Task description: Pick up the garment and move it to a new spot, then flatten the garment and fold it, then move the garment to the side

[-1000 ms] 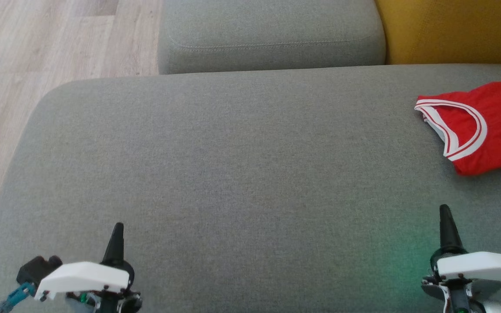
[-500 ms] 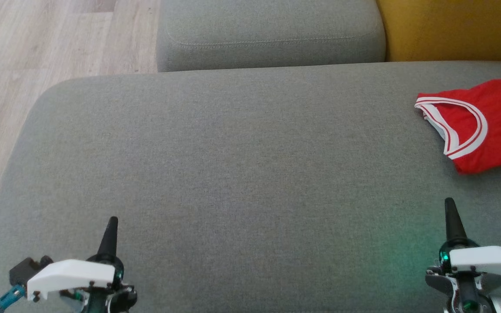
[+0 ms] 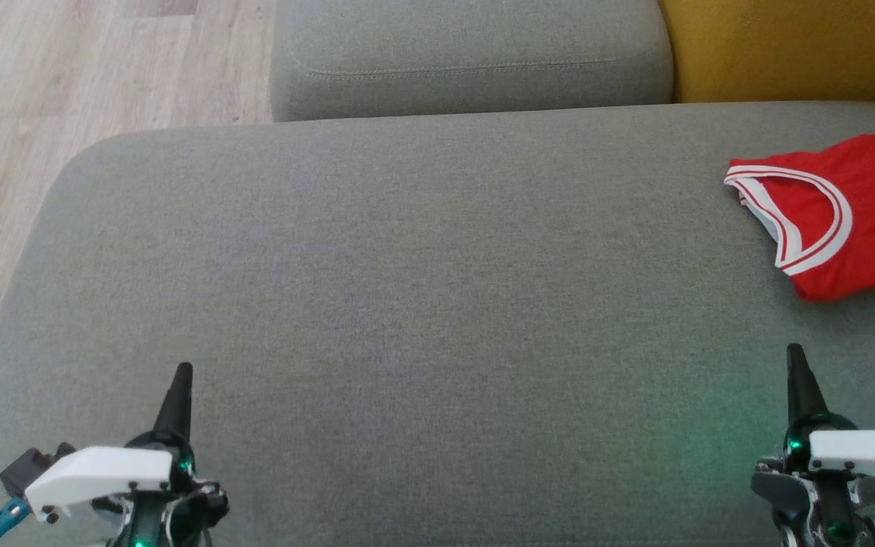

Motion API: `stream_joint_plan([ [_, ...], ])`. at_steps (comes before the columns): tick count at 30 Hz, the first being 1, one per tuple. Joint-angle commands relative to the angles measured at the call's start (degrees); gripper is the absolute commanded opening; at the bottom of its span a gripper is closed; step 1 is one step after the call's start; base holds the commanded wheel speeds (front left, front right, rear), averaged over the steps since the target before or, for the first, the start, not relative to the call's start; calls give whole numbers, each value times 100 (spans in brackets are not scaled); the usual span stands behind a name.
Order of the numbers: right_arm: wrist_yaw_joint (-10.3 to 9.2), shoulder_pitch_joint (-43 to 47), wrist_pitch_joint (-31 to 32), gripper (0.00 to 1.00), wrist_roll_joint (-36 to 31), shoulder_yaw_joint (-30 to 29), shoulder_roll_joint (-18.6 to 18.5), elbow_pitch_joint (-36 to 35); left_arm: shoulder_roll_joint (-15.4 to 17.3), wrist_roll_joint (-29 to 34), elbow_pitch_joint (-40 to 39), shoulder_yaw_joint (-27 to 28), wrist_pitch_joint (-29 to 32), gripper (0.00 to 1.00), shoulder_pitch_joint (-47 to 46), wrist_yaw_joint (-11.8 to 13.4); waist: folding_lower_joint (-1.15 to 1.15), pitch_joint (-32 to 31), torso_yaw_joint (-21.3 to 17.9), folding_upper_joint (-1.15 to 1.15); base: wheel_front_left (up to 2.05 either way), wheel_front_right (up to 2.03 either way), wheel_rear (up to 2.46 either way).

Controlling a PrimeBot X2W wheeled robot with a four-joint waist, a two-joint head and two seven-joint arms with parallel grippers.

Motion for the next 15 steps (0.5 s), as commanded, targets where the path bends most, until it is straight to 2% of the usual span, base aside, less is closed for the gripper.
stream_joint_plan([
  [1,-4,-393,46,0,165,76,-28,-237,63,-142,-214,248,33,0,-385,-72,0,3,-1,0,0,0,0],
  [15,-4,-484,252,0,1071,-27,-31,-297,57,-979,-254,497,269,0,-493,-224,0,49,-14,0,0,0,0],
])
